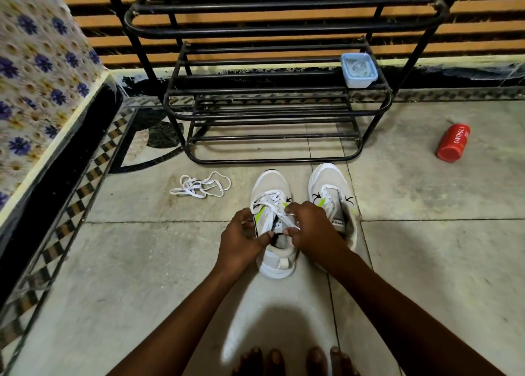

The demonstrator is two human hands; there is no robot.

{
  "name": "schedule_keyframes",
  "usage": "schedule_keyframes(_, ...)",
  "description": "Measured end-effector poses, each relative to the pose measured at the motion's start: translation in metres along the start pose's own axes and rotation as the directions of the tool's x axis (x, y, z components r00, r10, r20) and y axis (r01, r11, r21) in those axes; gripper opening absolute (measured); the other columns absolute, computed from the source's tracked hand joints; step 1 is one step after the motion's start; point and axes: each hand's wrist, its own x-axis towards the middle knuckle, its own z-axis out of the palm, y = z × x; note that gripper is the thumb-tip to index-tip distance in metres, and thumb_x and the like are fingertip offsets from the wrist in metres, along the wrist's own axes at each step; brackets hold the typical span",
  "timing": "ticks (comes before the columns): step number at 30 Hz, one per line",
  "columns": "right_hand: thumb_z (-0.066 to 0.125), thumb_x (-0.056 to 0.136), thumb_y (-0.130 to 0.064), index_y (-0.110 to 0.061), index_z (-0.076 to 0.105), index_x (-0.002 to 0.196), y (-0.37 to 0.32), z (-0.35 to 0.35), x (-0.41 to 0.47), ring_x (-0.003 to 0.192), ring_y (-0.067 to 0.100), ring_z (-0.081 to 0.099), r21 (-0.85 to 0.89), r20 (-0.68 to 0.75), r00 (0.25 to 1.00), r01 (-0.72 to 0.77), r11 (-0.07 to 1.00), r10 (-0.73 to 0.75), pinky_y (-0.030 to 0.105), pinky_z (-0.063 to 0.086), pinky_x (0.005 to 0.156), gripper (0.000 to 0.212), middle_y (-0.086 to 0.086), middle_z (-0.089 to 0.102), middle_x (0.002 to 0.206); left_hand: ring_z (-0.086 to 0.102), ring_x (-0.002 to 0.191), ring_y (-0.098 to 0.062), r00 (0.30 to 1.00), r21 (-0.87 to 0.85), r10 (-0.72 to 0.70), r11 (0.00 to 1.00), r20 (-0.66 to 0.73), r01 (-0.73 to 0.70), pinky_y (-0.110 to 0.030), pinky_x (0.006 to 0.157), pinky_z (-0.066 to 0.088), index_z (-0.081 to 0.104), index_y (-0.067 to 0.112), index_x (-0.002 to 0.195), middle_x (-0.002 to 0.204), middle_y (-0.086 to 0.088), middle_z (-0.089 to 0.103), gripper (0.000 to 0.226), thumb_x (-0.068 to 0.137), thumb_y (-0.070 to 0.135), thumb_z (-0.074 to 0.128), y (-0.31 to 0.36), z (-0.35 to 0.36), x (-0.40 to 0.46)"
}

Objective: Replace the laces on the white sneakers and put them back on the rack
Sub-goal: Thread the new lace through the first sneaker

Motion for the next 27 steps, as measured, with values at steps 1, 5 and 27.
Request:
schedule_keyframes(1,0.08,0.081,-0.017,-0.01,0.065,0.126,0.0,0.0,0.001,0.11,0.034,0.059,-0.01,0.003,1.0,0.004,1.0,-0.004,0.032,0.043,0.091,0.049,0.018,0.062,0.118,0.066,0.104,-0.006,1.0,-0.005,-0.006,1.0,0.014,0.006,-0.033,0.092,0.057,0.06,0.028,0.121,0.108,0.02,0.066,0.058,0.075,0.022,0.093,-0.001,-0.001,0.001)
schedule_keyframes(5,0.087,0.075,-0.034,-0.013,0.068,0.121,0.001,-0.013,0.008,0.112,0.028,0.063,0.012,0.021,1.0,-0.003,1.0,0.003,0.033,0.048,0.097,0.054,0.01,0.069,0.118,0.069,0.1,-0.01,0.999,-0.008,-0.016,1.0,0.034,0.017,-0.023,0.085,0.057,0.062,0.027,0.121,0.109,0.01,0.07,0.053,0.077,0.032,0.091,-0.004,-0.011,0.005)
schedule_keyframes(27,0.066,0.092,-0.015,-0.007,0.074,0.098,-0.035,0.007,0.11,0.09,0.022,0.061,-0.118,0.259,0.916,0.346,0.931,-0.308,0.022,0.032,0.074,0.012,0.005,0.066,0.09,0.05,0.113,-0.037,0.977,0.777,0.125,0.592,0.172,-0.213,-0.043,0.092,0.046,0.07,0.01,0.096,0.107,-0.016,0.058,0.017,0.086,0.015,0.057,-0.034,-0.047,0.16)
